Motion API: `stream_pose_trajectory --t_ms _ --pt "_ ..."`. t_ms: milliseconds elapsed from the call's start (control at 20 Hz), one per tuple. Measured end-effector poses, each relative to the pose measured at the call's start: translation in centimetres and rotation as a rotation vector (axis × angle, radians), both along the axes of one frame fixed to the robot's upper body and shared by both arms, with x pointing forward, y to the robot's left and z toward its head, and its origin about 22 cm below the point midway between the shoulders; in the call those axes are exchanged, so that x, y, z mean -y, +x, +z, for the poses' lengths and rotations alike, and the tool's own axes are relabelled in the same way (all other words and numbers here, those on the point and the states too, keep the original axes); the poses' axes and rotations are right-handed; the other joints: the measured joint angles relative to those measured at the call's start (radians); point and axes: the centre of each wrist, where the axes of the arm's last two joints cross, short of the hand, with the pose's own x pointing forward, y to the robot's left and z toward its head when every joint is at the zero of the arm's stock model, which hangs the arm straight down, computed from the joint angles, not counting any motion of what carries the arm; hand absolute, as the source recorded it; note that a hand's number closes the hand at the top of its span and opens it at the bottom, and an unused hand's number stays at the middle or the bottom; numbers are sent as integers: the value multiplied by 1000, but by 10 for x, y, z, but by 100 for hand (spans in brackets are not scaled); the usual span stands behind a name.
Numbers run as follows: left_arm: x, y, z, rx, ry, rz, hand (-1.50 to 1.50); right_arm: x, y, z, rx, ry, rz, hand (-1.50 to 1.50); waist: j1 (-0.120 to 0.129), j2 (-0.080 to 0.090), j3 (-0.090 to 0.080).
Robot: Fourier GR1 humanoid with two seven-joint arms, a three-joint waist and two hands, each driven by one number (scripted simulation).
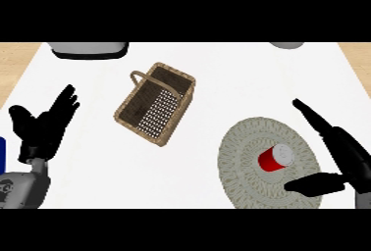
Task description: Pick the can from the placemat and place it in the basket
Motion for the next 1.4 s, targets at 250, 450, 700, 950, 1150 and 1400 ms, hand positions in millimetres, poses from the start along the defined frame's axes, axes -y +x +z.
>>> stream_pose_trajectory --t_ms 250,450,700,950,1150,1400 --pt "-2 7 6 -1 -5 -2 0 -5 17 -21 -72 -43 9 -150 0 0 0" --pt "-4 5 3 -5 -4 -2 0 0 18 -36 -109 -80 10 -150 -2 0 0" --pt "-2 -1 4 1 -2 0 0 6 18 -44 -120 -93 21 -150 -2 -1 0" --pt "0 1 4 -2 -2 0 0 14 10 -47 -116 -61 49 -150 -4 -1 0" --pt "-4 2 0 -2 0 2 0 9 9 -44 -111 -34 83 -150 -5 -1 -1" --pt "2 -3 7 -6 -7 -7 0 2 6 -54 -108 -42 101 -150 -3 -1 0"
